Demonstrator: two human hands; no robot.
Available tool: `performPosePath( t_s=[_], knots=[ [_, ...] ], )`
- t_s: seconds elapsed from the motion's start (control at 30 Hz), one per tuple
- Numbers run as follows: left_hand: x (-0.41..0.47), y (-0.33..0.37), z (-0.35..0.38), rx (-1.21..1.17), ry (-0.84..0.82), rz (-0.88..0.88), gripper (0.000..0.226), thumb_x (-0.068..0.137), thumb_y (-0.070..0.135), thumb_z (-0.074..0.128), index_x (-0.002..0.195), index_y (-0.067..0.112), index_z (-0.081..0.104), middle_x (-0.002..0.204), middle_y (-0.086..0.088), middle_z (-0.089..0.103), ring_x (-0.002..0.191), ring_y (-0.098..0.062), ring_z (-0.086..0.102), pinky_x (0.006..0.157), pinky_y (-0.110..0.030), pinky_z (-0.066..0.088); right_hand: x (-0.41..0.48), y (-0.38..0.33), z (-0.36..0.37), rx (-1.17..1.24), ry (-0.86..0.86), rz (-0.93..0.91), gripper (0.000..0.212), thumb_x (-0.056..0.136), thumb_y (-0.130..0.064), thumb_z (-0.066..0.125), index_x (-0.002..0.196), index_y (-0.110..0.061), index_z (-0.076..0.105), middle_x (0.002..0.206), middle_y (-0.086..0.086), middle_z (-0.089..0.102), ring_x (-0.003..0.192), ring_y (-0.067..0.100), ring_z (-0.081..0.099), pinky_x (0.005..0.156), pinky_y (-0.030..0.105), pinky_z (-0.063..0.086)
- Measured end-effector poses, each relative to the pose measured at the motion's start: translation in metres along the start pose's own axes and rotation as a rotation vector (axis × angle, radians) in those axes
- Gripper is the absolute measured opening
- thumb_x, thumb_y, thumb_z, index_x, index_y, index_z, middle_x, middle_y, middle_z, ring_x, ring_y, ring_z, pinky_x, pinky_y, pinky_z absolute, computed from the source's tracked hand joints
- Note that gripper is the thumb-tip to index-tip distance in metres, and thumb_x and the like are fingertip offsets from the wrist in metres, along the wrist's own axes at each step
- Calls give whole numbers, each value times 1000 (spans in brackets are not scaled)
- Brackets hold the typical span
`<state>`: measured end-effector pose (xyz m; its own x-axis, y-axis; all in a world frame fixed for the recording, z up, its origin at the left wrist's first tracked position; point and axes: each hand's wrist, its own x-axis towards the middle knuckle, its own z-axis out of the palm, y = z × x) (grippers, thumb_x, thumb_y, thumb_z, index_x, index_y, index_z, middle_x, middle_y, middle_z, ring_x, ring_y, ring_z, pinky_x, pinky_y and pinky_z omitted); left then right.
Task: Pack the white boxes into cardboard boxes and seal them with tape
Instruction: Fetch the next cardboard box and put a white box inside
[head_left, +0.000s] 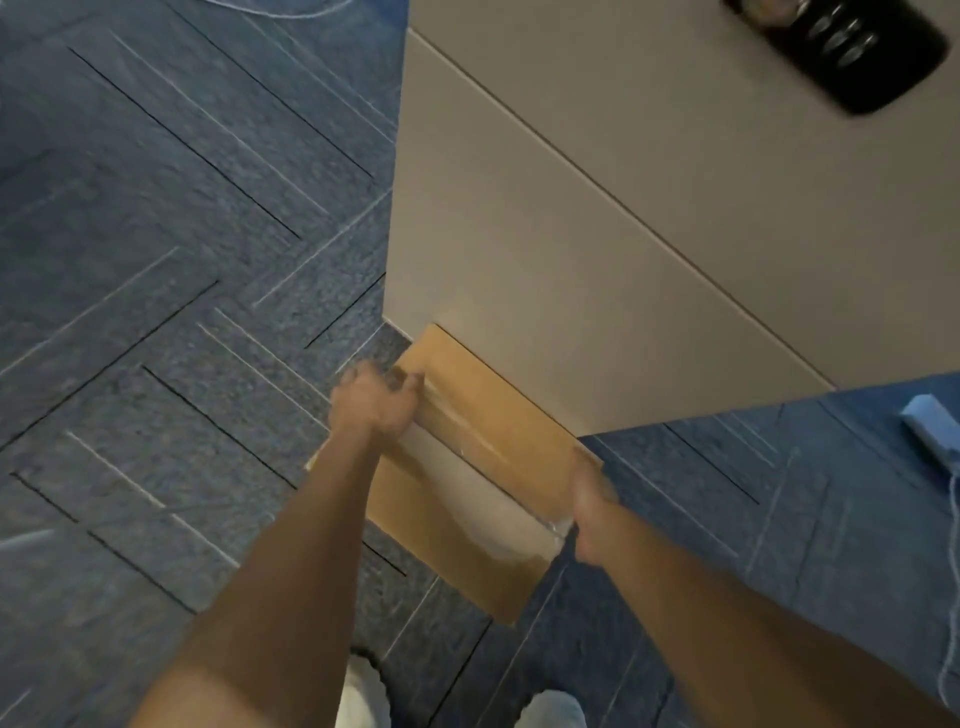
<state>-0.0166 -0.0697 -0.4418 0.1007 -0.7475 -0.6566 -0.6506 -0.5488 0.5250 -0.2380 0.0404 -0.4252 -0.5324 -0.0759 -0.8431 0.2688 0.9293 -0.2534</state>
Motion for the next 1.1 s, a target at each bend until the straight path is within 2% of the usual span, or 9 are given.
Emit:
performPosePath(
  t_s=[0.17, 0.27, 0.43, 0.6, 0.67, 0.73, 0.83, 0.93, 1.1],
  knots=[
    [21, -5, 23, 103, -68, -81, 88, 89, 77, 40, 150, 13, 35, 147, -17, 50, 136, -37, 46, 110, -48, 39, 43, 11, 19, -13, -128, 10, 67, 95, -62, 34, 133, -12, 57, 130, 10, 57, 116, 30, 55, 103, 49, 42],
    [13, -2, 24, 130, -43, -81, 76, 92, 75, 37, 143, 20, 48, 142, -15, 54, 133, -35, 50, 107, -45, 40, 80, 32, 20, 22, -123, 60, 106, 60, -87, 35, 144, -23, 46, 142, 9, 50, 124, 33, 51, 108, 59, 34],
    [-20, 4, -15, 49, 11, -111, 67, 93, 71, 41, 132, 19, 58, 135, -17, 59, 128, -36, 53, 107, -44, 43, 18, 19, 6, -18, -34, 45, 106, 60, -87, 36, 143, -21, 43, 139, 10, 52, 118, 35, 54, 107, 55, 36],
    [-83, 13, -103, -28, 101, -157, 68, 96, 66, 42, 128, 10, 61, 134, -22, 59, 127, -38, 54, 103, -43, 43, 57, 31, 15, 12, -124, 69, 139, 19, -96, 55, 137, -21, 51, 131, 13, 59, 111, 39, 60, 101, 66, 38],
    [-113, 21, -144, -45, 139, -209, 72, 94, 68, 41, 132, 10, 60, 136, -23, 58, 127, -39, 53, 104, -45, 43, -29, 9, 14, 124, -155, 73, 132, 30, -98, 52, 137, -21, 52, 134, 13, 58, 115, 39, 58, 102, 63, 40],
    [-146, 32, -183, 2, 200, -305, 78, 93, 73, 35, 138, 12, 54, 138, -20, 57, 128, -38, 52, 106, -48, 42, -174, -28, -5, 231, -185, 15, 93, 77, -81, 46, 146, -19, 43, 147, 13, 46, 129, 36, 48, 110, 53, 37],
    [-198, 52, -243, 48, 273, -369, 80, 93, 72, 26, 142, 11, 46, 140, -17, 55, 129, -37, 50, 106, -51, 40, -297, -65, -23, 964, -255, 233, 66, 102, -44, 36, 153, -5, 21, 159, 18, 23, 144, 34, 27, 114, 43, 27],
    [-248, 76, -307, -15, 306, -402, 78, 94, 68, 26, 146, 12, 42, 143, -16, 51, 130, -37, 48, 107, -52, 37, -378, -89, -32, 337, -243, -7, 64, 90, -35, 59, 144, -5, 42, 140, 17, 49, 126, 34, 49, 95, 31, 41],
    [-335, 119, -404, -154, 343, -374, 77, 97, 63, 31, 150, 7, 35, 151, -18, 42, 135, -39, 43, 111, -53, 35, -479, -130, -61, -153, -254, -248, 54, 97, -46, 42, 137, -8, 47, 125, 13, 57, 100, 27, 57, 93, 36, 47]
  ],
)
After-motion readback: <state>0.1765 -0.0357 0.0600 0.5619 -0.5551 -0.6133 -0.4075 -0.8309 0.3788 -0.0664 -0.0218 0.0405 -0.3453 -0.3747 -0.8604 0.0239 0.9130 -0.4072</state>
